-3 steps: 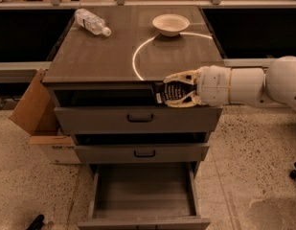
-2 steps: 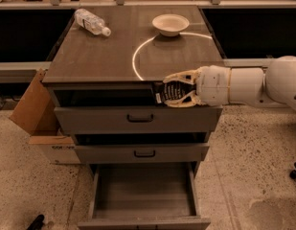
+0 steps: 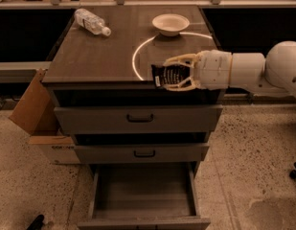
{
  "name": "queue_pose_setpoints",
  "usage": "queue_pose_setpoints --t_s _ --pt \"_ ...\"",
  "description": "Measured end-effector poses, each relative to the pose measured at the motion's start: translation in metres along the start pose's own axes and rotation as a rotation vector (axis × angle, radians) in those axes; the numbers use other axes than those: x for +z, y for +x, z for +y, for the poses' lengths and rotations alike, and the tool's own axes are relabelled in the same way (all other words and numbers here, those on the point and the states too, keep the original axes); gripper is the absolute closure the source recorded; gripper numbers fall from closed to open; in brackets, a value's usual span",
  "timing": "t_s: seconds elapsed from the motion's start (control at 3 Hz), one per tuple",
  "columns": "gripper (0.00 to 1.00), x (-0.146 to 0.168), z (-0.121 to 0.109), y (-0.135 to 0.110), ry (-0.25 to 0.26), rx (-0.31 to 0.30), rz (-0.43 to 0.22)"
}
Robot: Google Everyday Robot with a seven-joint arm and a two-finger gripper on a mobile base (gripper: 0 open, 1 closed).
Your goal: Pick rxbar chocolate from bottom drawer and place on counter
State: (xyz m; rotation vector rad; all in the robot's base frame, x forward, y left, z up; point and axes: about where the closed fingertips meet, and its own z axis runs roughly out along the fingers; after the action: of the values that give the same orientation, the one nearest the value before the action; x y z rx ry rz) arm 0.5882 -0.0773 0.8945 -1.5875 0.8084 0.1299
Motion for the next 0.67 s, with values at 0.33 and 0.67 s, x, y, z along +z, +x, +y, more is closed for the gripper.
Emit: queue_pose_setpoints --t_s 0.33,0.67 --pt "1.0 0.002 -0.029 0.005 0.013 0.041 0.001" --pt "1.0 0.015 -0.06 0.019 -0.011 0.114 0.053"
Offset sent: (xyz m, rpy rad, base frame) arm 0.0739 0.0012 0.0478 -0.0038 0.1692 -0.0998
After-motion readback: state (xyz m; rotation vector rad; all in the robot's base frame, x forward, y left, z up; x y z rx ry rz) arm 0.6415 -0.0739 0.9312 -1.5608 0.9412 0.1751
